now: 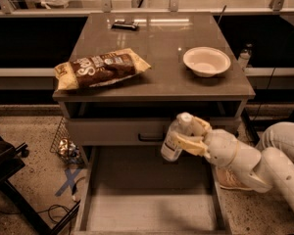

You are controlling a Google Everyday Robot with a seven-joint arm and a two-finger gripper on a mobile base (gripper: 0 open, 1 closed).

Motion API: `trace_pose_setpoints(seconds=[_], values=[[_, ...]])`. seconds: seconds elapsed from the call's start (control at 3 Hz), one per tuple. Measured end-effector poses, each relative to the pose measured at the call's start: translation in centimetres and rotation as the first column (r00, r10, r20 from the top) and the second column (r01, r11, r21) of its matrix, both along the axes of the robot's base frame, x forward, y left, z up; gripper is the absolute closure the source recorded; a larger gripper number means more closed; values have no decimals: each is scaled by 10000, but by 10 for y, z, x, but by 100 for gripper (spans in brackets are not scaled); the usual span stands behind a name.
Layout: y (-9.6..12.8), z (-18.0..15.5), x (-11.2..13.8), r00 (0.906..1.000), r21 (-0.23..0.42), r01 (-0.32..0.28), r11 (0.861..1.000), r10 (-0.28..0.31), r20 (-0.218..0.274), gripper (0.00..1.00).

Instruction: Place blue plastic bottle into middle drawer

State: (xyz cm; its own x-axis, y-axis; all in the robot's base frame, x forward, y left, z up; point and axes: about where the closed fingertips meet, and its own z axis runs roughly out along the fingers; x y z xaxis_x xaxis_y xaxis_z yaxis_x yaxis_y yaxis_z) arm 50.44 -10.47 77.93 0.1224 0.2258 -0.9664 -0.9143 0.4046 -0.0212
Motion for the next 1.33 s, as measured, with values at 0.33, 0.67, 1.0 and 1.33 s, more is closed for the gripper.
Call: trace_pose_setpoints(seconds=[0.33,0.67,1.0,1.33], values=[[-7,-47,-19,9928,714,-1199,9902,1202,6,100],[-7,-47,-19,9928,714,-1199,9902,1202,6,100],[37,-92,-26,9875,626,-1543,9860,1560,-232,100],[71,-133,-38,9787,187,-2050,9786,2051,-52,100]])
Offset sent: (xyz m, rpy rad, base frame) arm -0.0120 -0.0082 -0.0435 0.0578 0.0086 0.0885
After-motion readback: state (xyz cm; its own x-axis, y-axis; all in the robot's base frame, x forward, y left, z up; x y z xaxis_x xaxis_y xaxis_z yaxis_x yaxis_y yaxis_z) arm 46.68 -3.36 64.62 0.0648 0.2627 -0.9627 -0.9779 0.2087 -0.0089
